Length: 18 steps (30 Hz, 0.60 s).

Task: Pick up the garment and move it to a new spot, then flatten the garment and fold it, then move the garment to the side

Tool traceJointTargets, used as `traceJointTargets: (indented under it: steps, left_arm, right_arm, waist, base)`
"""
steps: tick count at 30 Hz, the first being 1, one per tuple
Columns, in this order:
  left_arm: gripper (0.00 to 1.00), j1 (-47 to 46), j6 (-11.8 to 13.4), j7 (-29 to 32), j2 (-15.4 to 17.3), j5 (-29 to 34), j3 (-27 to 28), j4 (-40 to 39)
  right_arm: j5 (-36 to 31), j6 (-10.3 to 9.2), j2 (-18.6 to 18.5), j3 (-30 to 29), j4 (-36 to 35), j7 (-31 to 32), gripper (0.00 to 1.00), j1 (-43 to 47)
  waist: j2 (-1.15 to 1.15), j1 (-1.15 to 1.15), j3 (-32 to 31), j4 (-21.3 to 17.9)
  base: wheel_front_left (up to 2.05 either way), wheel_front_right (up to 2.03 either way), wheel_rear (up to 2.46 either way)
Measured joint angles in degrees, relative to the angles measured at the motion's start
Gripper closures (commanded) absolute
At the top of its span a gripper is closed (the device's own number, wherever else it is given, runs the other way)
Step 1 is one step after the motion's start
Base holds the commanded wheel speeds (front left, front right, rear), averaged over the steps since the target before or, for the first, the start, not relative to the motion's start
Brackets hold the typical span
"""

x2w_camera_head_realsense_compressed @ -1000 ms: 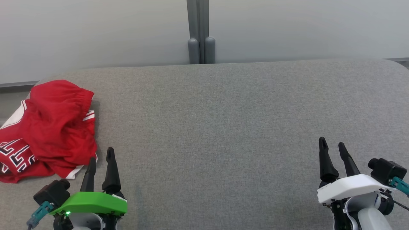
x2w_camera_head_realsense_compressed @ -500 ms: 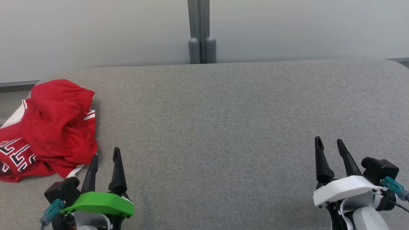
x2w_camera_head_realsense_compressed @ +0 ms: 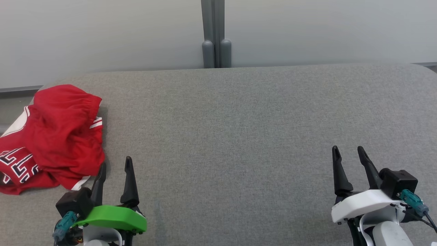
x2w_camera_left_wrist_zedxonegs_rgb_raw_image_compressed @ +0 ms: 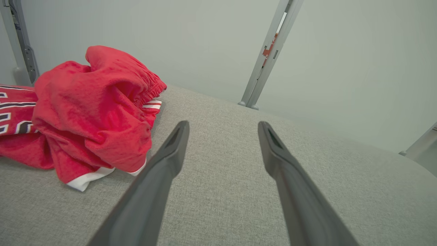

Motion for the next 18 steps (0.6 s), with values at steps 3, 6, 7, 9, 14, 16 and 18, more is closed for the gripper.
traceJointTargets:
  steps: [3,6,7,9,14,16,18]
  left_arm:
    - [0.0,-0.18,0.0,-0.35,0.01,1.15,-0.19,0.13]
    - [0.0,-0.26,0.02,-0.71,0.02,2.4,-0.33,0.48]
    - [0.0,-0.26,0.04,-0.79,0.03,2.68,-0.4,0.59]
    - [0.0,-0.26,0.09,-1.02,0.04,3.37,-0.56,0.85]
    - [0.0,-0.27,0.29,-1.51,0.07,4.48,-0.81,1.15]
    - [0.0,-0.27,0.4,-1.78,0.08,5.21,-0.89,1.26]
    - [0.0,-0.27,0.53,-1.96,0.1,5.55,-0.93,1.34]
  right_arm:
    - [-1.35,0.0,-0.01,0.21,0.08,-0.36,0.0,0.0]
    - [-2.88,0.0,-0.03,0.42,0.12,-0.66,0.0,-0.01]
    - [-3.24,0.0,-0.03,0.46,0.13,-0.79,0.0,-0.01]
    - [-4.1,0.0,-0.05,0.51,0.12,-1.07,0.0,-0.01]
    - [-6.32,0.0,-0.08,0.57,0.08,-1.54,0.0,-0.01]
    - [-7.13,0.0,-0.09,0.62,0.03,-1.78,0.0,-0.01]
    - [-7.75,0.01,-0.1,0.65,-0.02,-2.02,0.0,0.0]
  waist:
    - [0.0,0.0,-0.05,0.02]
    - [0.0,0.0,-0.14,0.01]
    - [0.0,0.0,-0.17,0.02]
    - [0.0,0.0,-0.25,0.05]
    - [0.0,0.0,-0.38,0.14]
    - [0.0,0.0,-0.43,0.2]
    - [0.0,0.0,-0.42,0.25]
  base:
    - [0.0,0.0,0.0]
    - [0.0,0.0,0.0]
    - [0.0,0.0,0.0]
    - [0.0,0.0,0.0]
    - [0.0,0.0,0.0]
    - [0.0,0.0,0.0]
    - [0.0,0.0,0.0]
